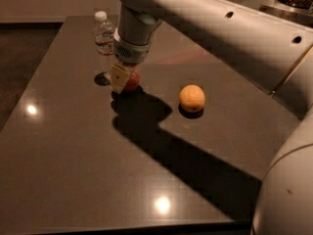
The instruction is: Move apple near water bottle
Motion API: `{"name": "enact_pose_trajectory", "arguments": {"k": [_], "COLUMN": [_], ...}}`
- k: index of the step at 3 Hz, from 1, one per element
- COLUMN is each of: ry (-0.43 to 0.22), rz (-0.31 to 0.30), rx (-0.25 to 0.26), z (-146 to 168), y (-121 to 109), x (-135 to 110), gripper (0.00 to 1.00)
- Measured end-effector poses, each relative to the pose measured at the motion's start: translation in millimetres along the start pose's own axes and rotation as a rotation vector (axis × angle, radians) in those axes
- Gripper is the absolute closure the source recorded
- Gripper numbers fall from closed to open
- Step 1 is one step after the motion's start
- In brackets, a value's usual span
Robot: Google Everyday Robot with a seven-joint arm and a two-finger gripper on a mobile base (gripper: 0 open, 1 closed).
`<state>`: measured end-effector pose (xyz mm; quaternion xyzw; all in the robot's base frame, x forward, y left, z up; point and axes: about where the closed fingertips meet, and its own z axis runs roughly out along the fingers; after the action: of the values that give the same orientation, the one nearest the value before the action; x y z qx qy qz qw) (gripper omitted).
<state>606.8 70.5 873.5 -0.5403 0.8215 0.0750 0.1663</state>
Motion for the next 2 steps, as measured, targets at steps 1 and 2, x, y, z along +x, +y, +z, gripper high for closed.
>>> {"name": "enact_pose_trajectory", "arguments": {"k": [1,2], "ry": [0.017,0.024], "rz": [0.009,0.013], "rx": [0.025,0.019], "z": [4.1,10.0], "y": [-18.1,-25.9], "x": [6.3,7.3], "gripper": [0.85,0.62]}}
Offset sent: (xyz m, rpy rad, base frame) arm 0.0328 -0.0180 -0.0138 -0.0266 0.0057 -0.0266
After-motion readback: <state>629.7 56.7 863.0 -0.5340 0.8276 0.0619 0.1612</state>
